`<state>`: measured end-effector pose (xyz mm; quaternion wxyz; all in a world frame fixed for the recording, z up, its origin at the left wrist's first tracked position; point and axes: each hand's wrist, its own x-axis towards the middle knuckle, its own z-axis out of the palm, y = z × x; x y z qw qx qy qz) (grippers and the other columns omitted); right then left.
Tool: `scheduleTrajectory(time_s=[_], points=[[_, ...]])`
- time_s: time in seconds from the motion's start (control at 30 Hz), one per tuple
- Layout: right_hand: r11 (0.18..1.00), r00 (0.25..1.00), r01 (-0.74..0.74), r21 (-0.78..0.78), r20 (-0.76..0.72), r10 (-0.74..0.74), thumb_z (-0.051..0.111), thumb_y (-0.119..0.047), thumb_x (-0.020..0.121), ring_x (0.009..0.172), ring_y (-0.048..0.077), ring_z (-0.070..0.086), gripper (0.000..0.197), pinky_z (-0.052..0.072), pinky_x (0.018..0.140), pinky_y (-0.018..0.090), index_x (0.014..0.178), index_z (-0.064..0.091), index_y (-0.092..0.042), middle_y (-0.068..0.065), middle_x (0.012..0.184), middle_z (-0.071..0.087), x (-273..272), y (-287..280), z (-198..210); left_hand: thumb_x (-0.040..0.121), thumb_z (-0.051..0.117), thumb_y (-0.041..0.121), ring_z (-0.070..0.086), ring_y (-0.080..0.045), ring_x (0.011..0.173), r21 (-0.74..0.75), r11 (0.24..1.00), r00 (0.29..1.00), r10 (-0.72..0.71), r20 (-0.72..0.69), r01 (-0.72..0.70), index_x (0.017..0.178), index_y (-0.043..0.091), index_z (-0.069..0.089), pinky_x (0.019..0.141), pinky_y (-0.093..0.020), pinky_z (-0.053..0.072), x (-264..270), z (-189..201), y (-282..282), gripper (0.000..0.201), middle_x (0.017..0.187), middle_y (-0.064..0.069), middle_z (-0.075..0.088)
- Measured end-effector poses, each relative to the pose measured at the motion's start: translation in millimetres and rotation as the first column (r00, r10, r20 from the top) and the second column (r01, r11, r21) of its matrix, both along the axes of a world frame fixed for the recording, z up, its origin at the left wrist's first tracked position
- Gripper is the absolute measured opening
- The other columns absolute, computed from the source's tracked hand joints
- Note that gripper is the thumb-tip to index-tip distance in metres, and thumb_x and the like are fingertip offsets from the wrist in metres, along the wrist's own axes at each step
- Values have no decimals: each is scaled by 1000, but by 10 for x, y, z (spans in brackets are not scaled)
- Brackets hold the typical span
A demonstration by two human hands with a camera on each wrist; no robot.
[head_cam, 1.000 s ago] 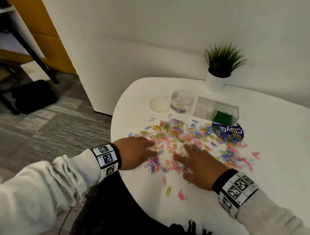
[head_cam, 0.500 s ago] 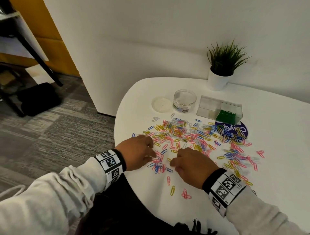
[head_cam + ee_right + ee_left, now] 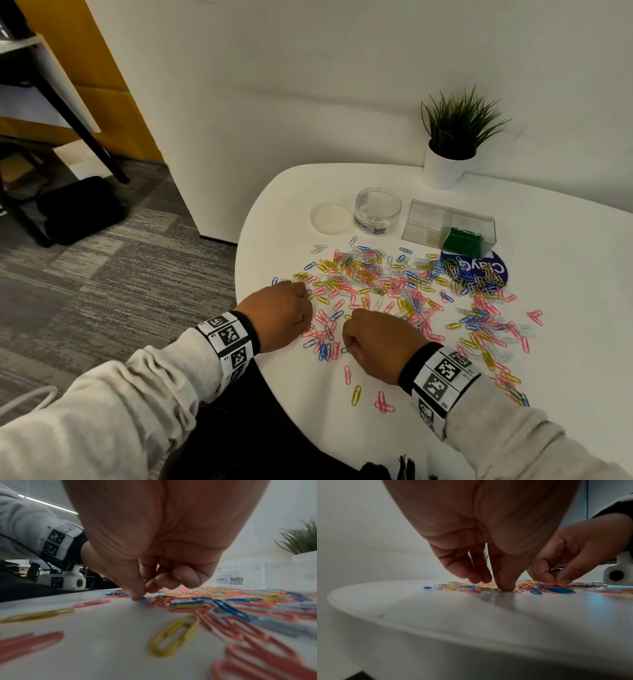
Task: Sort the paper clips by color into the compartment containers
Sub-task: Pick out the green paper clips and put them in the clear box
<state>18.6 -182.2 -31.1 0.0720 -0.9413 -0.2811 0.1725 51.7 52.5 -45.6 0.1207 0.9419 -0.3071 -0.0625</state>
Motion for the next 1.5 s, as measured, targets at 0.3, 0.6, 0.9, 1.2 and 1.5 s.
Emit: scheduleTrajectory(time_s=[0.3,0.6,0.9,1.2,1.5], points=[[950,962,258,176,-133,-237,54,-24,89,76,18,58,1,49,66,30,90,53,-24,-5,84,59,204,-88,262,83,52,22,54,-13,63,-204,972,993,118,-17,-119,84,23,57,59,-34,50,-14,223,4,4,74,8,58],[782,763,541,309,-572,-301,44,6,83,51,14,44,22,38,46,23,77,49,-15,3,64,50,398,30,346,89,38,39,58,-18,86,171,985,943,55,-328,2,90,21,68,80,-38,50,-132,330,-79,35,95,5,58],[991,991,104,84,-91,-96,52,-26,97,105,16,54,21,43,85,29,112,65,-33,-7,114,55,455,124,201,93,56,45,60,-18,92,259,965,986,72,-153,-30,106,30,66,77,-30,49,-118,219,-133,22,106,8,53],[993,993,102,54,-70,-98,58,-29,89,79,21,59,13,51,70,34,88,60,-16,1,91,60,386,142,118,92,56,45,59,-16,88,222,973,991,88,-104,-63,97,28,62,73,-30,50,-139,171,-101,19,103,9,52],[530,719,685,501,-580,-382,51,0,88,60,20,54,15,43,53,31,96,57,-11,10,76,62,435,-158,353,94,44,33,58,-20,80,287,958,995,46,-85,-20,95,22,62,68,-33,50,-133,167,-151,21,99,5,50]])
